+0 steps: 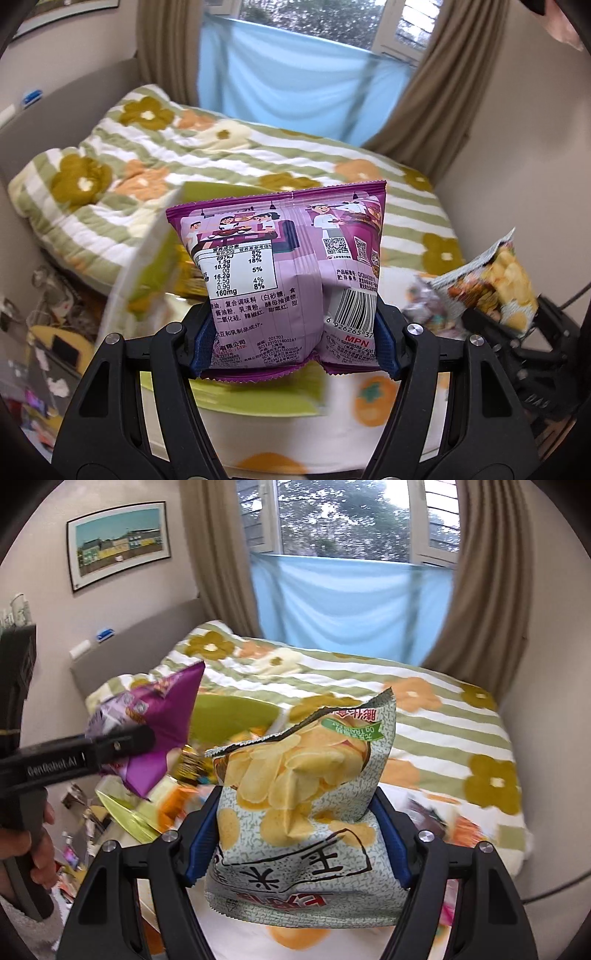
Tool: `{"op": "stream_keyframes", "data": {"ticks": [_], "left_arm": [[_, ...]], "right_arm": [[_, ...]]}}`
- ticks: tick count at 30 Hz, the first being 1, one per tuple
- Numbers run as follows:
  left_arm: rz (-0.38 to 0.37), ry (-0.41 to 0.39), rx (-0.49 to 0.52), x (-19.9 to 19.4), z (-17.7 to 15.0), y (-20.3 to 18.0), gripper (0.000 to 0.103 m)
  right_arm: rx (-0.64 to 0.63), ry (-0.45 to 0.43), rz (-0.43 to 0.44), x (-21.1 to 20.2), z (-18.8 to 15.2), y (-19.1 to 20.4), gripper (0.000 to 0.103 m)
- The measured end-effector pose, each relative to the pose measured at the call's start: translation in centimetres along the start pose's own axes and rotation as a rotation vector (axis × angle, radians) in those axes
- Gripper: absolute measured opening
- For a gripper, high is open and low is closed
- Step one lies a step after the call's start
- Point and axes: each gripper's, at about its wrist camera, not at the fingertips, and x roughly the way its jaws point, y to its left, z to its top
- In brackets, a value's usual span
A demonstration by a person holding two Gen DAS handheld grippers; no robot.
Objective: Organize snacks
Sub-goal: 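Drop the purple packet in the box with left tool while right tool drops chip bag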
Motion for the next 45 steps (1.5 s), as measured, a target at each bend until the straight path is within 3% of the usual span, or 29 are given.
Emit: {"op": "stream_keyframes", "data": {"ticks": [5, 12, 19, 23, 24, 26, 27, 35, 45], "left_arm": [[0.031, 0.047, 0.017, 2.1, 1.2, 5.2, 0.066], [-0.006, 0.113, 0.066, 6.8, 3.8, 9.7, 0.066], [-0.046, 0.164, 0.147, 12.1, 6.4, 10.3, 0.066], [-0.022, 0.178, 0.195, 14.6, 7.5, 9.6, 0.067], [-0.015, 0.175, 0.21, 15.1, 7.6, 9.5, 0.069], [0.002, 0.178, 0.23, 16.2, 8.0, 9.3, 0.088], [0.02, 0.184, 0.23, 16.7, 8.2, 9.3, 0.103], [0.045, 0.203, 0.129, 15.8, 7.4, 12.0, 0.103], [0.077, 0.195, 0.035, 13.2, 5.8, 15.1, 0.103]], "right_arm": [[0.013, 0.026, 0.046, 3.7, 2.3, 4.3, 0.071], [0.069, 0.074, 0.033, 8.2, 4.4, 7.3, 0.071], [0.141, 0.125, -0.019, 11.9, 5.4, 8.4, 0.071], [0.167, 0.16, -0.051, 13.7, 5.5, 8.3, 0.071], [0.168, 0.164, -0.056, 14.0, 5.5, 8.3, 0.071], [0.167, 0.175, -0.066, 14.6, 5.6, 8.0, 0.071], [0.164, 0.179, -0.069, 14.9, 5.7, 7.8, 0.071], [0.155, 0.213, -0.015, 17.5, 6.5, 6.5, 0.071], [0.144, 0.268, 0.052, 19.5, 6.5, 7.6, 0.072]]}}
